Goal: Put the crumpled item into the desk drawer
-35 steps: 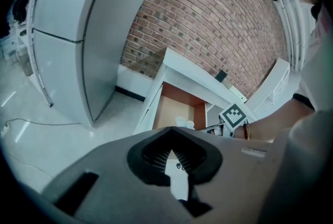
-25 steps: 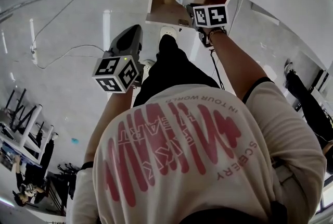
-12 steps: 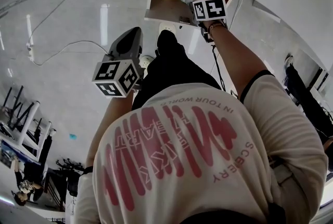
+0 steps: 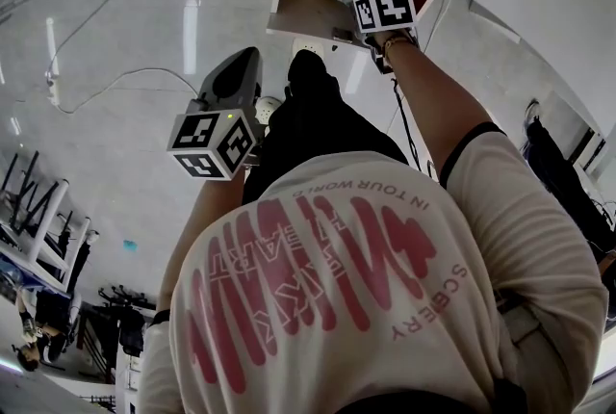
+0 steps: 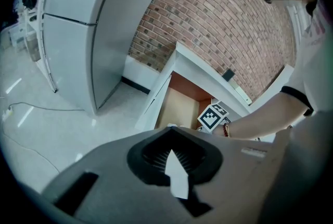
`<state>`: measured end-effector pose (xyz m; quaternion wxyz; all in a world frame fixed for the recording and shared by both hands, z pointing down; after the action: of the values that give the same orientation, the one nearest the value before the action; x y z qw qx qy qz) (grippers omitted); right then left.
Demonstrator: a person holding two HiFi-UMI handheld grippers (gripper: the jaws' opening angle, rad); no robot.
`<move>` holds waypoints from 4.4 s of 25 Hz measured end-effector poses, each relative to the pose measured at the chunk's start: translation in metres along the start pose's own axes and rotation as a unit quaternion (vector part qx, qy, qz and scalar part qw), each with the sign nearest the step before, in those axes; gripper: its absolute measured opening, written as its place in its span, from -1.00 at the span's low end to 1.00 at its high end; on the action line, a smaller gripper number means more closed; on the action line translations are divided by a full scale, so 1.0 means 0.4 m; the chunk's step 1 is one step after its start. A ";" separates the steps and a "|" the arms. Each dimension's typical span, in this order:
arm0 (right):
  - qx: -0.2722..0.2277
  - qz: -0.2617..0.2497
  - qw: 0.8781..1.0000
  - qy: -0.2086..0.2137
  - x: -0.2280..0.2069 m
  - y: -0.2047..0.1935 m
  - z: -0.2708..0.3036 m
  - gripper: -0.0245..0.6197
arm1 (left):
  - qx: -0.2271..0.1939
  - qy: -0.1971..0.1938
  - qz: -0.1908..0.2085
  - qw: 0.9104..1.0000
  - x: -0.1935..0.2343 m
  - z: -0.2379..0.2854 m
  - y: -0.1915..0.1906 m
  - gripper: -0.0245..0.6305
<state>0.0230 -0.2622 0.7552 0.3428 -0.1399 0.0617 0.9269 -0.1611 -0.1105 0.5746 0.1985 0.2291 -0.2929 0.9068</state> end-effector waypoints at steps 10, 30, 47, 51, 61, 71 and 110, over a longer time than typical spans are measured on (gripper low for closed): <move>0.006 0.002 1.000 -0.003 -0.017 -0.009 0.022 -0.75 | 0.004 0.003 -0.001 1.000 -0.009 0.011 -0.009 -0.91; 0.041 0.015 0.999 -0.013 -0.029 -0.029 0.055 -0.74 | 0.004 0.012 -0.011 1.000 -0.006 0.000 -0.041 -0.91; 0.076 0.019 0.997 -0.002 -0.038 -0.048 0.071 -0.60 | -0.001 0.035 -0.010 0.999 -0.014 -0.031 -0.045 -0.91; 0.082 0.015 0.997 -0.001 -0.037 -0.040 0.074 -0.59 | -0.003 0.042 -0.014 0.999 -0.005 -0.041 -0.036 -0.91; 0.075 0.004 0.997 -0.005 -0.035 -0.039 0.058 -0.59 | 0.001 0.041 0.000 0.999 -0.024 -0.031 -0.018 -0.91; 0.002 0.046 0.999 -0.003 -0.040 -0.026 -0.001 -0.63 | -0.010 0.031 0.041 0.999 -0.065 -0.058 0.016 -0.91; -0.525 0.198 0.803 0.200 0.499 -0.278 -0.887 -0.89 | -0.234 -0.220 0.218 0.922 -0.456 -0.525 0.206 -0.92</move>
<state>0.0278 -0.1290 0.3549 0.0065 -0.4654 -0.3410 0.8168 -0.1158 -0.0829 0.2896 -0.0257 0.3008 -0.5754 0.7601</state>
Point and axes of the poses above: the fingertips, and each gripper's own axes: z forward along the fingers, x to its left, y out of its top, the point moved 4 cm from there along -z, backward along the fingers, and after that the axes turned 5 degrees about x, right-handed, at the moved point
